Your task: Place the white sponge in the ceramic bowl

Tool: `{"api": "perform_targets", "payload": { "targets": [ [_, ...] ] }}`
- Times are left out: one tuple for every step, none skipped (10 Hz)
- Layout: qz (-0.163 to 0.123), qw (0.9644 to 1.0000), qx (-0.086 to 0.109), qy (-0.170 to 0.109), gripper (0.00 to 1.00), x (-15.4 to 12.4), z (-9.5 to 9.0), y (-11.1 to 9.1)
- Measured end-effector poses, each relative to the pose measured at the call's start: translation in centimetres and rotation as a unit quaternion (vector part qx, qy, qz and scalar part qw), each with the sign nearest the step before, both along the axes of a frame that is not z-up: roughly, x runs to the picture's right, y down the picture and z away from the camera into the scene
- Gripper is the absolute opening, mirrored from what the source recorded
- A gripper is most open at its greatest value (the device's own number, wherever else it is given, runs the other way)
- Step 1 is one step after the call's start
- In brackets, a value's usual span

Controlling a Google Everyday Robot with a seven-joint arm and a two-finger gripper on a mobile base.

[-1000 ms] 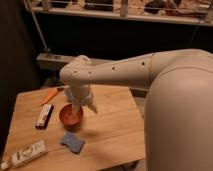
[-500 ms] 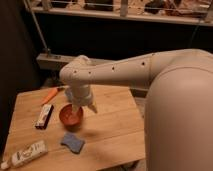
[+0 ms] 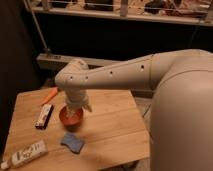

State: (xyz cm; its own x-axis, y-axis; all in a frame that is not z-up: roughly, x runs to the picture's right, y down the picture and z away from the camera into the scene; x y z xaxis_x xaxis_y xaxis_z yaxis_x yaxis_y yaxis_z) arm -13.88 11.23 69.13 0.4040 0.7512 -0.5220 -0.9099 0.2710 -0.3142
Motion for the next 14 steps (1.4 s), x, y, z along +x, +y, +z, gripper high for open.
{"api": "perform_targets", "payload": {
  "targets": [
    [-0.027,0.9993,-0.002,-0.026,0.65,-0.3,-0.3,0.8],
    [-0.053,0.9975,-0.008,-0.048,0.65,-0.5,-0.6,1.9],
    [-0.080,0.9946,-0.016,-0.065,0.65,-0.5,-0.6,3.5],
    [-0.103,0.9915,-0.018,-0.078,0.65,-0.7,-0.4,4.8],
    [-0.124,0.9885,-0.013,-0.086,0.65,-1.0,-0.2,5.6],
    [-0.155,0.9836,-0.002,-0.092,0.65,-1.5,0.1,6.8],
    [-0.175,0.9802,0.010,-0.092,0.65,-2.0,0.5,7.7],
    [-0.185,0.9785,0.017,-0.090,0.65,-2.3,0.8,8.1],
    [-0.196,0.9763,0.028,-0.088,0.65,-2.8,1.0,8.7],
    [-0.197,0.9761,0.029,-0.087,0.65,-2.8,1.1,8.7],
    [-0.197,0.9762,0.030,-0.087,0.65,-2.8,1.1,8.7],
    [-0.196,0.9762,0.030,-0.087,0.65,-2.7,1.1,8.7],
    [-0.196,0.9762,0.030,-0.088,0.65,-2.7,1.1,8.7],
    [-0.193,0.9759,0.031,-0.098,0.65,-3.0,1.1,8.8]
  ]
}}
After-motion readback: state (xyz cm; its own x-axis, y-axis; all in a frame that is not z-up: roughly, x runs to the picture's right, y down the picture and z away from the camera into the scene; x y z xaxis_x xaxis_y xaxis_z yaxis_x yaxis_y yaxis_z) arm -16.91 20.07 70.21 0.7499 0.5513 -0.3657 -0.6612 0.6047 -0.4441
